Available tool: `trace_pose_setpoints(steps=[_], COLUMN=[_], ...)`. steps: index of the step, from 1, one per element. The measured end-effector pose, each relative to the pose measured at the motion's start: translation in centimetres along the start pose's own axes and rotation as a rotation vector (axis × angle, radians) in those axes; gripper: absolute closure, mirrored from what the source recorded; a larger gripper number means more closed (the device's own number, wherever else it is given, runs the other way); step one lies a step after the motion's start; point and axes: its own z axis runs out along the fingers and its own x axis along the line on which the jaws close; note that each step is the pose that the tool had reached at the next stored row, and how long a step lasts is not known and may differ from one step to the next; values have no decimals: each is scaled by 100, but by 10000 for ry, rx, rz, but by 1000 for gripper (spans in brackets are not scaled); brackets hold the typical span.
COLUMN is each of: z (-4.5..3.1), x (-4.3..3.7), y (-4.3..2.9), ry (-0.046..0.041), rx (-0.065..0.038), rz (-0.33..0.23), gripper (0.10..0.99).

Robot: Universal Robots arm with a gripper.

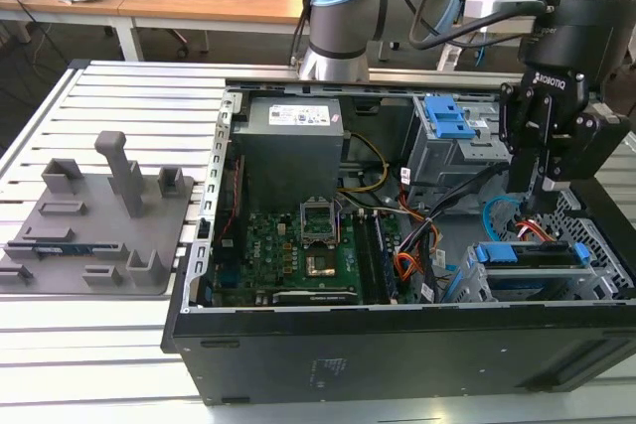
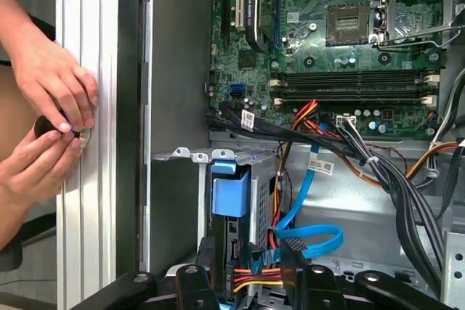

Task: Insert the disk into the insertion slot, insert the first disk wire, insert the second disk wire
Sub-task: 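Insert the second disk wire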

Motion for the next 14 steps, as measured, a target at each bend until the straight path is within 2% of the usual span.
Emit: trace_pose_setpoints(steps=[3, 6, 12, 13, 14], z=[9, 14, 25, 27, 29], x=[-4, -3, -2, -3, -4], y=[-10, -17, -23, -29, -35], ry=[6, 3, 15, 18, 19], rx=[-93, -51, -45, -46, -46], rz=[236, 128, 112, 112, 112], gripper=[604, 604, 604, 682, 682])
